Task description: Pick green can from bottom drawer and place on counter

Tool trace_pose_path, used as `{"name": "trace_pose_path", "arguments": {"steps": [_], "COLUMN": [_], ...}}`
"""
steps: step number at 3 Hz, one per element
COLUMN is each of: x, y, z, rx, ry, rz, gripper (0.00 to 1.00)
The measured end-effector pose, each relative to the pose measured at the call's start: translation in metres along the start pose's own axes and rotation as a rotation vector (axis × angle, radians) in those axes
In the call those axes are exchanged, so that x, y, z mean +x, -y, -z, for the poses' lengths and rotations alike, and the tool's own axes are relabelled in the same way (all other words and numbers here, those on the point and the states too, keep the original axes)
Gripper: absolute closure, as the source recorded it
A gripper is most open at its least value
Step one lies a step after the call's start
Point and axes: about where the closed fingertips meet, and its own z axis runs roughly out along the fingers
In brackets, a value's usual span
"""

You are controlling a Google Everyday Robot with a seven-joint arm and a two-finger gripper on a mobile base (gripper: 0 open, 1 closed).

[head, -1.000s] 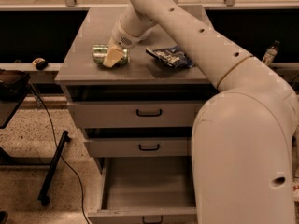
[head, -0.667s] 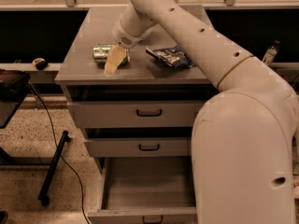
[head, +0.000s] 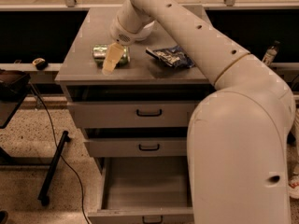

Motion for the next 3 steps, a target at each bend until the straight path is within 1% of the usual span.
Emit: {"name": "trace_pose_path", "arguments": {"steps": [1,2,3], "x": [-0.010,-0.029,-0.029], "y": [0.005,0.004,0.004], "z": [0.037,0.104,0.104], "rx": [0.032,0.107,0.107], "ry": [-0.078,-0.108,-0.108], "rz": [0.024,0.121,0.121], "gripper": [0.00,0.00,0.00]}}
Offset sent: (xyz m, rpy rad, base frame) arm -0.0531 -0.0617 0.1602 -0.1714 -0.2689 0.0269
